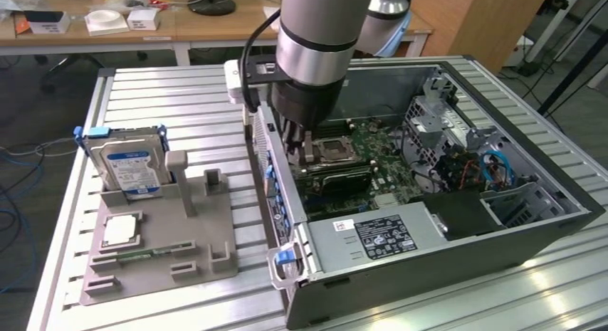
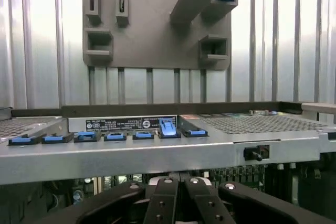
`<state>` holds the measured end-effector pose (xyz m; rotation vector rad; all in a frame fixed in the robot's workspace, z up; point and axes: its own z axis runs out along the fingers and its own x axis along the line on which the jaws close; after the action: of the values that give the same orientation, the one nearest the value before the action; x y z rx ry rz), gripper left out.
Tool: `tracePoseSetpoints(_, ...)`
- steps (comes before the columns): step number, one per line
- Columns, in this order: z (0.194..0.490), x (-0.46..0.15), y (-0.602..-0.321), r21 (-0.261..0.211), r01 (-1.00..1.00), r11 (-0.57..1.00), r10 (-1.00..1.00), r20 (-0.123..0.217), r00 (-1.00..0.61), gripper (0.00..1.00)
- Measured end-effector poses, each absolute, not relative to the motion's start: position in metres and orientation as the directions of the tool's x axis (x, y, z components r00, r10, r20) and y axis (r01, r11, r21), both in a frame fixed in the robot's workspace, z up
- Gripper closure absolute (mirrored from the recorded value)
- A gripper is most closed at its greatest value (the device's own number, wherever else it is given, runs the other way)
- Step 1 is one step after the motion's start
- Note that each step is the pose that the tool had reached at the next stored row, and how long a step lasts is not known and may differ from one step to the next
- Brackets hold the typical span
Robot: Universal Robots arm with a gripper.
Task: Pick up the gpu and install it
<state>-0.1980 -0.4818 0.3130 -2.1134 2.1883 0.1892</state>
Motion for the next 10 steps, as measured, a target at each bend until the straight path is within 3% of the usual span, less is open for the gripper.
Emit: tracePoseSetpoints(10, 0.31, -0.187, -0.488, 0.026, -0.999, 0.036, -0.985, -0.168, -0.04, 0.89)
